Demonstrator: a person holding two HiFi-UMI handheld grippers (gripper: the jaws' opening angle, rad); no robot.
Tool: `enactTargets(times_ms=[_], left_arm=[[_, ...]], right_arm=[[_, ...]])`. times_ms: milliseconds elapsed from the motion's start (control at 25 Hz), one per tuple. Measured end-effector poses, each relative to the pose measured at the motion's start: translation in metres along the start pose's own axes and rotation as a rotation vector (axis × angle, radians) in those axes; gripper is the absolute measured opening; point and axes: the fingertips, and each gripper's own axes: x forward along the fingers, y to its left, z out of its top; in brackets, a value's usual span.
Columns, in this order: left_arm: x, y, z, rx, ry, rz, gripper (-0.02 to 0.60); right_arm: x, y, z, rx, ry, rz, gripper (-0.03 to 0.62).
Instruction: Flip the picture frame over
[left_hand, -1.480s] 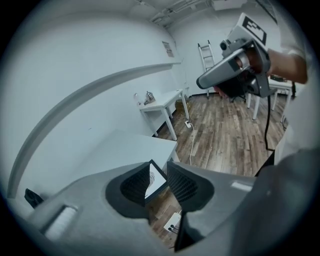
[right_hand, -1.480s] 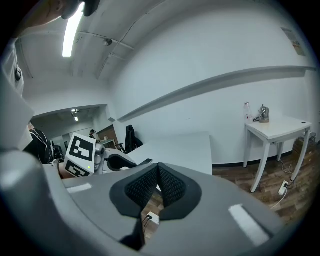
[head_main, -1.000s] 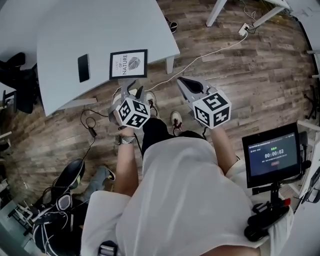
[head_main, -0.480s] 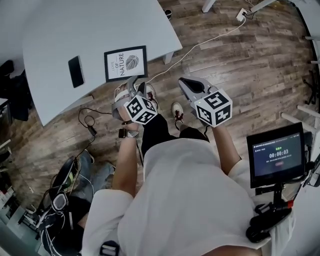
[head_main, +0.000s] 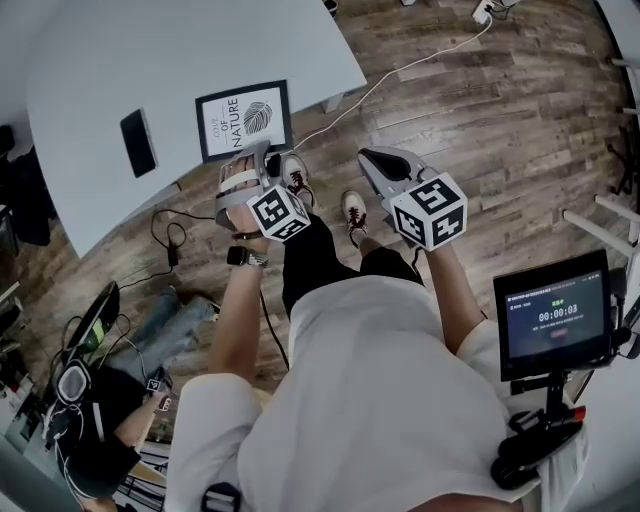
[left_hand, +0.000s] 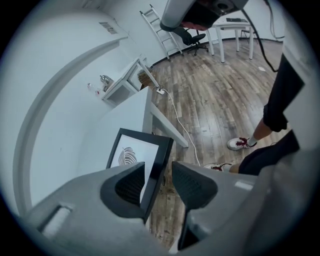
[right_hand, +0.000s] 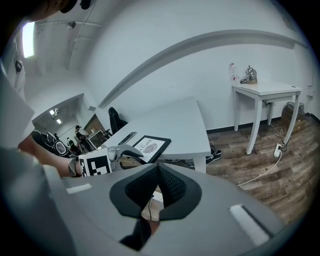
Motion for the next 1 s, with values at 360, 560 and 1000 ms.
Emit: enactTargets(times_ms=[360,560,1000], left_arm=[[0.005,0.011,0.011,0.1,-0.057,0.125,0.163],[0.0,0.009,0.015,0.132,-0.076,0.147,0.13],[-0.006,0.013,0.022,0.102,-0.133,0.163,0.097]], right_arm=[[-0.002,-0.009,-0.006,0.018,0.01,-0.021,0.002],[-0.002,-0.009,-0.005,0.02,0.013,-0.024,0.003],[0.0,-0.013,-0.002,0.029,0.011,-0.033,0.002]])
